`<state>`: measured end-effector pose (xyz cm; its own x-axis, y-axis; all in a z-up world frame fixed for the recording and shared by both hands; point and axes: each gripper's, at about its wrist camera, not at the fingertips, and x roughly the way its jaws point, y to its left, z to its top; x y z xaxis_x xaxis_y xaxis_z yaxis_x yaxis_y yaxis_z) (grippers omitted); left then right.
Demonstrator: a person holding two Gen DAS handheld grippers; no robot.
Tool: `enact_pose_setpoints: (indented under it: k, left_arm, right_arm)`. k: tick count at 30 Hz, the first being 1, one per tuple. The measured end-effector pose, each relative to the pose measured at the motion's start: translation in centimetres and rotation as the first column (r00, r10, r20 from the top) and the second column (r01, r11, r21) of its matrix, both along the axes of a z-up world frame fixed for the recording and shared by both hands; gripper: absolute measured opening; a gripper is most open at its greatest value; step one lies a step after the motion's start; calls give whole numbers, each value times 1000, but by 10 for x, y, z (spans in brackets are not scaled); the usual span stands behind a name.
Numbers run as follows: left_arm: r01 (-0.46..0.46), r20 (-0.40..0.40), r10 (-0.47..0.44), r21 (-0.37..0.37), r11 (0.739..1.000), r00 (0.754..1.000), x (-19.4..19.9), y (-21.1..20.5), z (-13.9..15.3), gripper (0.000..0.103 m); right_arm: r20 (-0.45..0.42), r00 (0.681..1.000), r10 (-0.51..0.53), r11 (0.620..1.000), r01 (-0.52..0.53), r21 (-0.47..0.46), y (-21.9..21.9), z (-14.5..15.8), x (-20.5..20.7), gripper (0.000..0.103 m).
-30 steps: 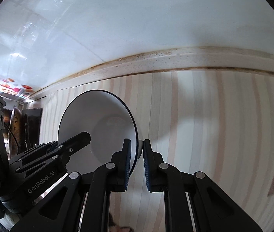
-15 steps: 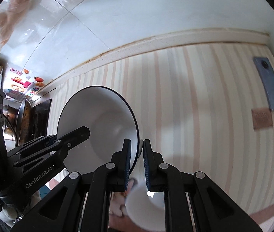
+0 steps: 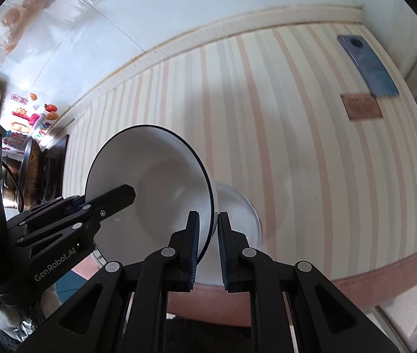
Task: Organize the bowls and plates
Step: 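Lower the nested bowls into the black-rimmed white bowl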
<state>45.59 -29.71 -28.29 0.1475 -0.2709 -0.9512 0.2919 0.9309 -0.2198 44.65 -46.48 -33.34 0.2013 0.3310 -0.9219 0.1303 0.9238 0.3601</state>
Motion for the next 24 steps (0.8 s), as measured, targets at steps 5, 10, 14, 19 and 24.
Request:
enact_pose_setpoints:
  k: [5, 10, 14, 19, 24]
  left_arm:
    - [19, -34, -18, 39, 999, 999, -6, -8, -21, 15]
    - [39, -45, -36, 64, 997, 998, -9, -15, -33, 15]
    - [41, -43, -38, 79, 996, 998, -9, -19, -39, 15]
    - [54, -29, -51, 106, 993, 998, -7, -22, -41, 15]
    - [56, -30, -52, 121, 991, 998, -8, -22, -43, 15]
  right_arm:
    - [-43, 999, -5, 1000, 5, -2, -5, -24, -10, 14]
    - [-61, 998, -6, 1000, 5, -13, -9, -36, -10, 14]
    - [-74, 997, -6, 1000, 5, -15, -12, -43, -11, 14]
    - [-78, 997, -6, 1000, 5, -11, -11, -46, -11, 14]
    - [-91, 996, 10, 999, -12, -31, -5, -45, -6, 14]
